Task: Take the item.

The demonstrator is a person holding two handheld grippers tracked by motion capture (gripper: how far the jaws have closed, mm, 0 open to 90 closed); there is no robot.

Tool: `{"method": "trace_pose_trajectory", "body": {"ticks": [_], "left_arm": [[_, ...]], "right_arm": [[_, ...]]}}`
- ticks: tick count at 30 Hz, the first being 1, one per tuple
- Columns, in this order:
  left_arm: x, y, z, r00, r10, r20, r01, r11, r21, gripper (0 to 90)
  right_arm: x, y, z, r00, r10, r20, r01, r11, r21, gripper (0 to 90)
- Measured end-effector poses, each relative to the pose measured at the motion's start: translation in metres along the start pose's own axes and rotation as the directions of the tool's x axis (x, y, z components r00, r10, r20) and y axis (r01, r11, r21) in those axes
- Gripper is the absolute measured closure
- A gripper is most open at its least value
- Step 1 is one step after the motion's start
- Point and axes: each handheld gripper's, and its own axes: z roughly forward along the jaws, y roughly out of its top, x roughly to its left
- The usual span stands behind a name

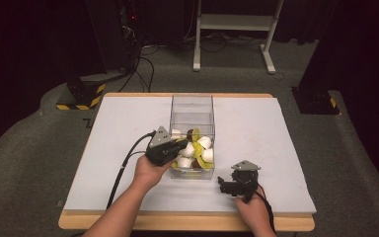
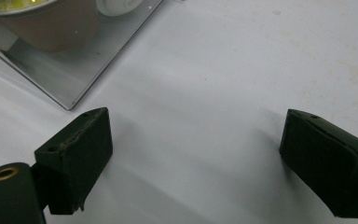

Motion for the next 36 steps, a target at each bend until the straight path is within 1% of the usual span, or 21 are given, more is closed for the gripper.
{"method": "trace_pose_trajectory", "body": {"ticks": [5, 10, 13, 15, 19, 21, 23, 25, 31, 35, 36], "left_arm": [[0.002, 0.001, 0.001, 0.9999, -0.006, 0.009, 0.006, 1.0, -0.005, 90.0], [0.003, 0.005, 0.0, 0.9995, -0.031, 0.009, 0.032, 0.999, -0.032, 90.0], [0.003, 0.005, -0.001, 0.9996, -0.027, 0.012, 0.027, 0.9991, -0.032, 90.0], [0.001, 0.005, 0.0, 0.9995, -0.032, 0.004, 0.032, 0.9986, -0.042, 90.0], [0.0, 0.006, -0.002, 0.9995, -0.03, 0.011, 0.031, 0.998, -0.056, 90.0], [-0.001, 0.007, -0.002, 0.9991, -0.04, 0.014, 0.041, 0.9971, -0.065, 90.0], [-0.001, 0.008, -0.003, 0.9991, -0.043, 0.008, 0.043, 0.9966, -0.07, 90.0], [-0.001, 0.008, -0.004, 0.9995, -0.032, 0.005, 0.032, 0.9974, -0.065, 90.0], [0.0, 0.012, -0.007, 0.9991, -0.04, 0.011, 0.041, 0.9954, -0.086, 90.0], [0.001, 0.013, -0.009, 0.9994, -0.033, 0.013, 0.034, 0.9955, -0.089, 90.0], [0.001, 0.014, -0.009, 0.9992, -0.037, 0.013, 0.038, 0.9948, -0.095, 90.0]], "right_arm": [[0.0, 0.0, 0.0, 1.0, 0.0, 0.0, 0.0, 1.0, 0.0, 9.1], [0.0, 0.0, 0.0, 1.0, 0.001, 0.0, -0.001, 1.0, 0.001, 9.0], [0.0, 0.0, 0.0, 1.0, 0.001, -0.001, -0.001, 1.0, 0.001, 9.1], [0.0, 0.0, 0.0, 1.0, 0.002, -0.001, -0.002, 1.0, 0.001, 9.1], [0.0, 0.0, 0.0, 1.0, 0.001, -0.001, -0.001, 1.0, 0.001, 9.1], [0.0, 0.0, 0.0, 1.0, 0.002, -0.001, -0.002, 1.0, 0.0, 9.0], [0.0, 0.0, 0.0, 1.0, 0.003, -0.001, -0.003, 1.0, 0.001, 9.1], [0.0, 0.0, 0.0, 1.0, 0.001, -0.001, -0.001, 1.0, 0.001, 9.0], [0.0, 0.0, 0.0, 1.0, 0.002, -0.001, -0.002, 1.0, 0.001, 9.0], [0.0, 0.0, 0.0, 1.0, 0.001, -0.001, -0.001, 1.0, 0.001, 9.1], [0.0, 0.0, 0.0, 1.0, 0.001, -0.001, -0.001, 1.0, 0.001, 9.1]]}}
